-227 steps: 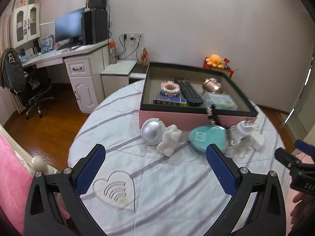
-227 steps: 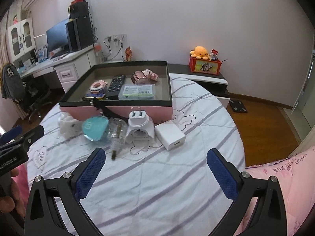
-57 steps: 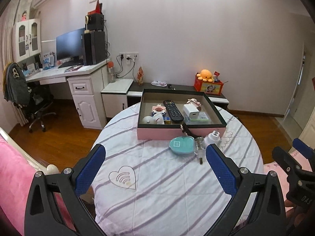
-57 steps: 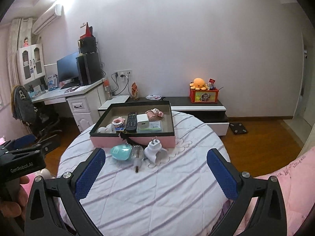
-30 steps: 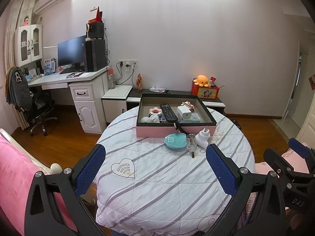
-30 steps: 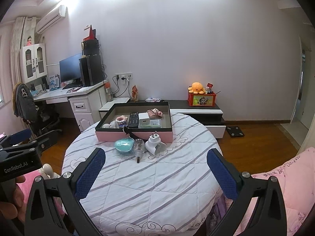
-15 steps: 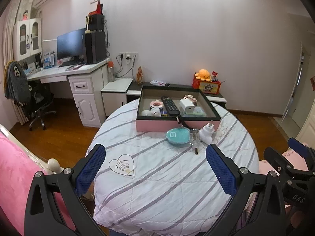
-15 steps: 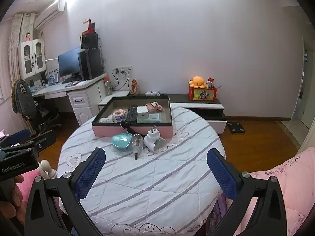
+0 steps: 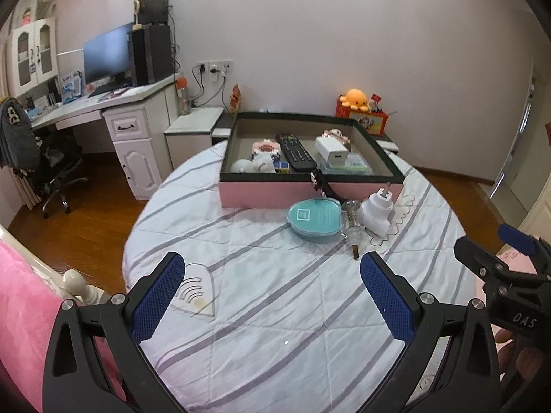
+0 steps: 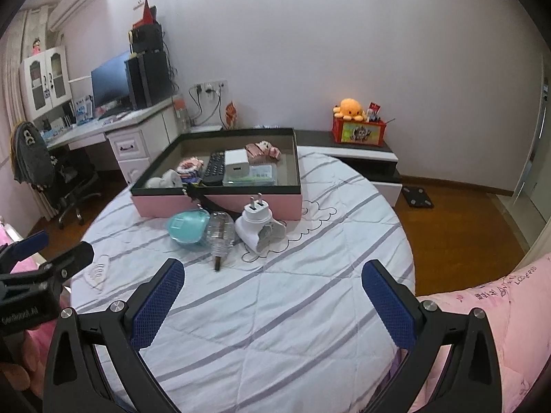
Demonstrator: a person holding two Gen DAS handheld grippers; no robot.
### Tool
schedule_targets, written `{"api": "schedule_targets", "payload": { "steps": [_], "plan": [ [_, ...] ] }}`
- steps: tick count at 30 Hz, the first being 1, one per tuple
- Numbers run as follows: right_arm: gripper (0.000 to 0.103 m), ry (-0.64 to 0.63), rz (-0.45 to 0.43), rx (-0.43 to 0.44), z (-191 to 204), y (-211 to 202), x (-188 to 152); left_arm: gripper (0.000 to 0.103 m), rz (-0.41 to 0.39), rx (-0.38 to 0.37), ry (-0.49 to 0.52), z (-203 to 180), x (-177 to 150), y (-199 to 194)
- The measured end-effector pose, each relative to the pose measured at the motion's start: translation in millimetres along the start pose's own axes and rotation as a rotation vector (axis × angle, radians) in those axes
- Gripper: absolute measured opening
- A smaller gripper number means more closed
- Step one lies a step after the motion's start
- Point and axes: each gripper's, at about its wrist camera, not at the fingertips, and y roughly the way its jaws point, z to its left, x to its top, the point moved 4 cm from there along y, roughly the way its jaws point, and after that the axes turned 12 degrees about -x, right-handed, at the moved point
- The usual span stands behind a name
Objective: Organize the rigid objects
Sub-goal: 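Grasp the teal round case with the left tool while the right tool grasps the white plug adapter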
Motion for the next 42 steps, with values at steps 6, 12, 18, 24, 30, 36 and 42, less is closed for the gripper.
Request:
{"api": "schedule_targets", "payload": {
  "steps": [6, 12, 18, 24, 30, 36, 42],
  "plan": [
    [0.103, -0.016, 0.052, 0.0, 4.0, 39.2, 4.1, 0.103, 0.04, -0.02, 0.005, -0.9, 6.8, 41.7],
    [0.103, -0.038, 0.096, 0.005, 9.1, 72.2, 7.0, 0.103, 0.097, -0.033, 0.011, -1.2, 9.0, 84.0],
    [0.103, -0.038, 0.133, -0.002, 7.5, 99.7, 7.5, 0.103, 0.144, -0.055, 0.01, -2.1, 10.9, 116.2],
    [0.103, -0.036, 0.156, 0.005, 8.8, 116.3, 6.3, 0.103, 0.176, -0.065, -0.007, 2.5, 10.4, 140.6],
    [0.103, -0.04, 0.175, 0.002, 9.1, 127.8, 4.2, 0.103, 0.192, -0.081, -0.011, 1.4, 8.3, 157.1],
    [0.103, -0.068, 0.174, 0.015, 18.2, 136.1, 8.0, 0.102, 0.19, -0.097, -0.058, 13.2, 8.8, 164.8],
    [0.103, -0.083, 0.17, 0.034, 28.7, 147.9, 15.6, 0.079, 0.174, -0.09, -0.071, 22.5, 13.0, 162.2]
  ]
}}
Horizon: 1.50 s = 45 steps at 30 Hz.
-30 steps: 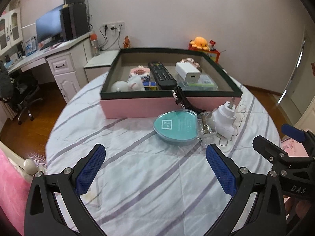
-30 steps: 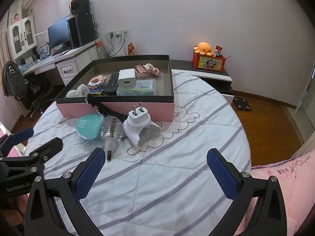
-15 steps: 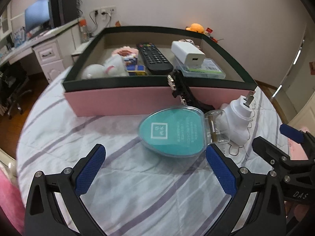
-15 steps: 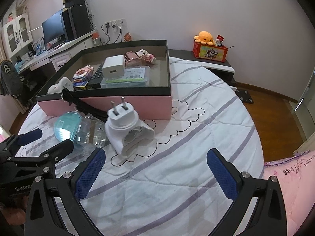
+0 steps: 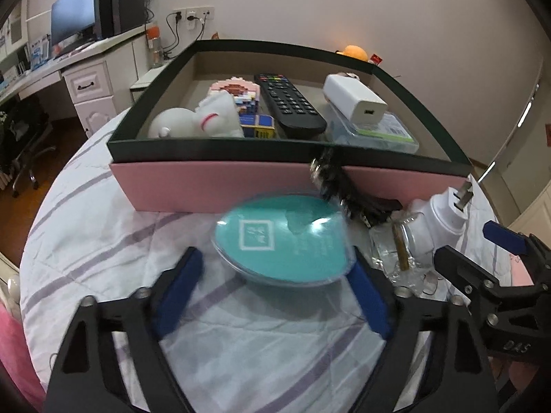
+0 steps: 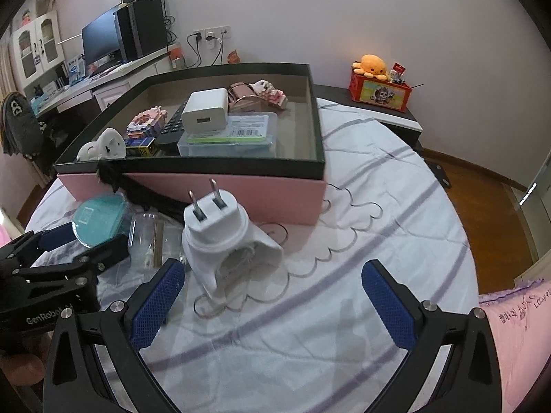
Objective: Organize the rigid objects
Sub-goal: 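Grasp the teal round case with the left tool while the right tool grasps the white plug adapter, then lower the teal case and plug adapter into the pink box and open both tools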
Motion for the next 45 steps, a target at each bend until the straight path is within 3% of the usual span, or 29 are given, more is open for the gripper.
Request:
{"api": "schedule_targets", "payload": {
  "steps": [5, 10, 11, 14, 16, 21, 36, 45],
  "plan": [
    [0.102, -0.005, 0.021, 0.026, 5.8, 15.6, 1.4, 0.077, 0.006, 0.006, 0.008, 1.5, 0.0, 2.1],
    [0.087, -0.025, 0.038, 0.022, 14.8, 27.6, 1.5, 0.08, 0.005, 0.011, 0.004, 2.7, 4.1, 6.2],
    [0.083, -0.026, 0.034, 0.019, 15.3, 27.7, 2.2, 0.08, 0.008, 0.009, 0.006, 2.3, 4.8, 7.1],
    [0.055, -0.027, 0.017, 0.022, 15.9, 25.2, 5.6, 0.077, 0.004, 0.004, 0.004, 3.4, 4.9, 7.4],
    [0.055, -0.03, 0.019, 0.023, 16.1, 25.2, 5.4, 0.072, -0.002, -0.01, 0.001, 3.8, 4.7, 6.0],
    [0.055, -0.01, 0.016, 0.035, 11.8, 19.8, 1.9, 0.072, -0.016, -0.046, -0.013, 6.3, 2.8, 1.0],
    [0.055, 0.036, 0.012, 0.087, 1.5, -25.0, -15.5, 0.072, -0.055, -0.028, -0.007, 6.7, -13.7, -56.8],
    [0.055, 0.028, -0.071, 0.145, 4.7, -72.8, 10.2, 0.072, -0.128, -0.041, 0.037, -6.6, 9.8, -96.4]
  ]
}}
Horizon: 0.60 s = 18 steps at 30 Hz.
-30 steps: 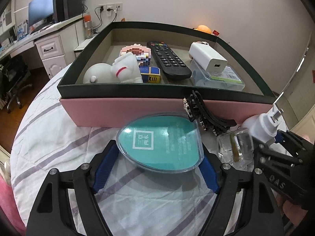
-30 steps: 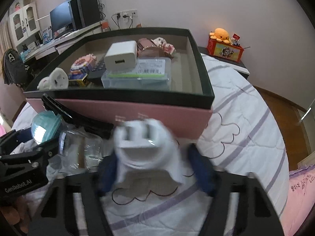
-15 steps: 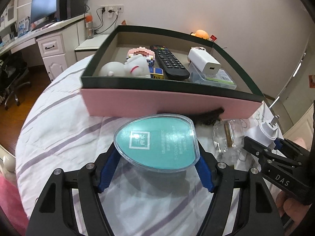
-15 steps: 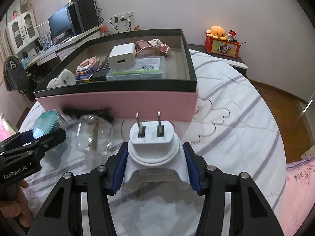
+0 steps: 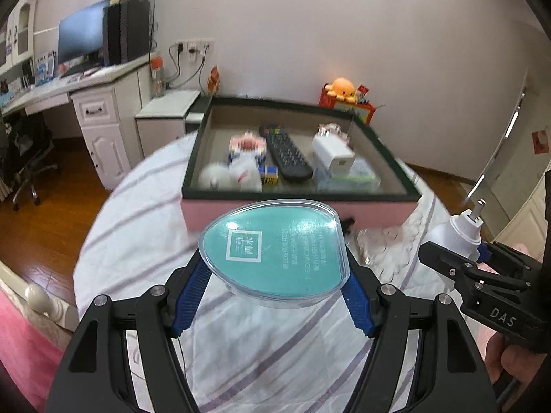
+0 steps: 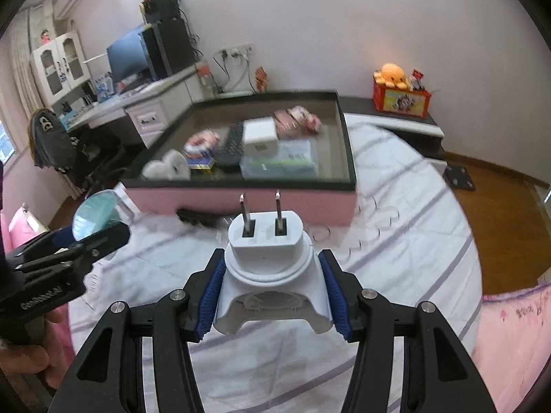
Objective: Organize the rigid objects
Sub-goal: 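Lower the teal case and plug adapter into the pink box and open both tools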
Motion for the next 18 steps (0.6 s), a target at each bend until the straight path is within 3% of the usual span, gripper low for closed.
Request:
{"api": "schedule_targets", "payload": {
  "steps": [9, 13, 18],
  "plan": [
    [0.055, -0.02, -0.077, 0.0, 4.9, -0.2, 58.4, 0.072, -0.033, -0.014, 0.032, -0.4, 54.6, 10.5],
    [0.055, -0.015, -0.077, -0.01, 1.5, 22.7, 84.7, 0.072, -0.028, -0.023, 0.029, 1.9, 78.6, 32.9],
    [0.055, -0.016, -0.032, -0.028, -0.5, 61.5, 94.1, 0.072, 0.005, -0.037, 0.03, 1.9, 92.8, 70.4]
  ]
}}
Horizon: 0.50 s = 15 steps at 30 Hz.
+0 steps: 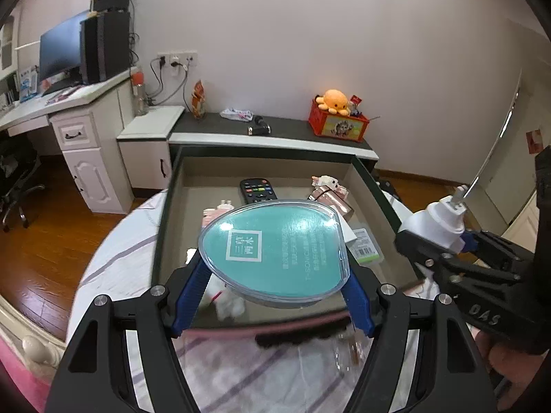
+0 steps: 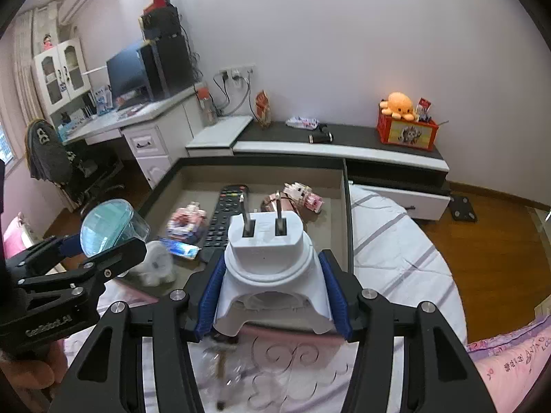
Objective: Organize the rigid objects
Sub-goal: 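Lower the teal case and plug adapter into the pink box and open both tools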
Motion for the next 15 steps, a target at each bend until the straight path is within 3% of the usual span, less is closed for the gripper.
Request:
{"api": "schedule_targets", "payload": {
  "steps": [7, 15],
  "plan": [
    [0.055, -0.007, 0.069, -0.015, -4.4, 41.0, -13.4, 0.072, 0.063, -0.011, -0.005, 4.1, -12.9, 44.3],
    [0.055, -0.034, 0.088, -0.029, -2.8, 52.7, -24.0, 0.072, 0.076, -0.007, 0.028, -2.8, -15.2, 56.9]
  ]
}}
